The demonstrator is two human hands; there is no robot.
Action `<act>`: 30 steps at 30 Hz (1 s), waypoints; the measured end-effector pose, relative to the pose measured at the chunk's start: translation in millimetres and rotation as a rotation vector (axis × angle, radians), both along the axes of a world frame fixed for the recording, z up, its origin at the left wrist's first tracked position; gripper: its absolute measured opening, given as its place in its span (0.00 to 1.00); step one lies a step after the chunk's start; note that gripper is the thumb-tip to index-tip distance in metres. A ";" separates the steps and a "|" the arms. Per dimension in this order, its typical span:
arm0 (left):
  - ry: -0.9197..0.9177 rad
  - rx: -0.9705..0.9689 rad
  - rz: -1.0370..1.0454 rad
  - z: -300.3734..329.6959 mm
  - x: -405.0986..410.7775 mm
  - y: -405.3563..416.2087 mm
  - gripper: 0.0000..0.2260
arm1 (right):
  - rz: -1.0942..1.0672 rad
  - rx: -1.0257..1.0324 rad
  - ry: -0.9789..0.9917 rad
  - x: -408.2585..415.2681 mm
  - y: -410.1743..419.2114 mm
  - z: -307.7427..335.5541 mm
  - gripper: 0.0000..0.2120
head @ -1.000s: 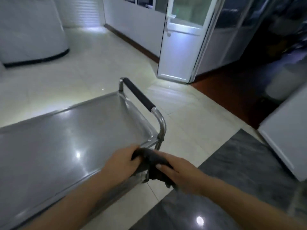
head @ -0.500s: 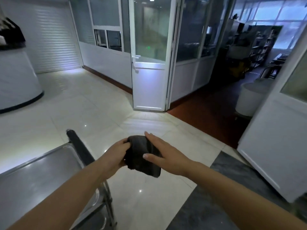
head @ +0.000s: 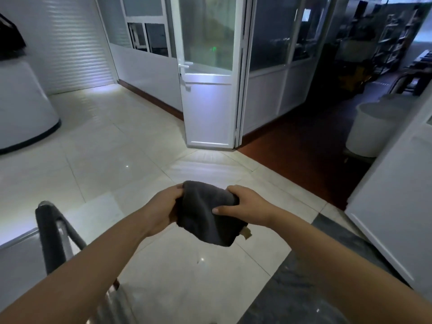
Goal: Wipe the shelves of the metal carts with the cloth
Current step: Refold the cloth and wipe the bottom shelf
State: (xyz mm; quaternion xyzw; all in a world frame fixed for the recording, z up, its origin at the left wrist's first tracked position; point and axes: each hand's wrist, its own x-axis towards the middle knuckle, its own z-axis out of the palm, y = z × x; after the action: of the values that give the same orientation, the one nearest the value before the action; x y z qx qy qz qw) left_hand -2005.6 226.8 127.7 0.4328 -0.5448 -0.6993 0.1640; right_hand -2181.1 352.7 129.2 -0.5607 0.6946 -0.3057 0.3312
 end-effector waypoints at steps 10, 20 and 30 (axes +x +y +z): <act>-0.168 -0.176 -0.202 -49.4 -142.7 -127.9 0.15 | -0.005 0.024 0.261 -154.6 -123.5 -46.7 0.14; -0.230 -0.742 -0.382 -49.2 -276.8 -239.9 0.06 | 0.107 -0.049 0.342 -304.8 -256.9 -45.7 0.14; -0.417 -0.726 -0.069 -40.9 -299.4 -334.3 0.05 | 0.449 0.012 0.095 -373.0 -433.5 -60.4 0.13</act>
State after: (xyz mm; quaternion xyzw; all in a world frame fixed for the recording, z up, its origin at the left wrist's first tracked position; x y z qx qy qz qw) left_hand -2305.0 -107.5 86.8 0.4607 -0.7916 -0.3643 0.1683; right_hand -2554.1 -80.8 68.7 -0.7131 0.5689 -0.1933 0.3612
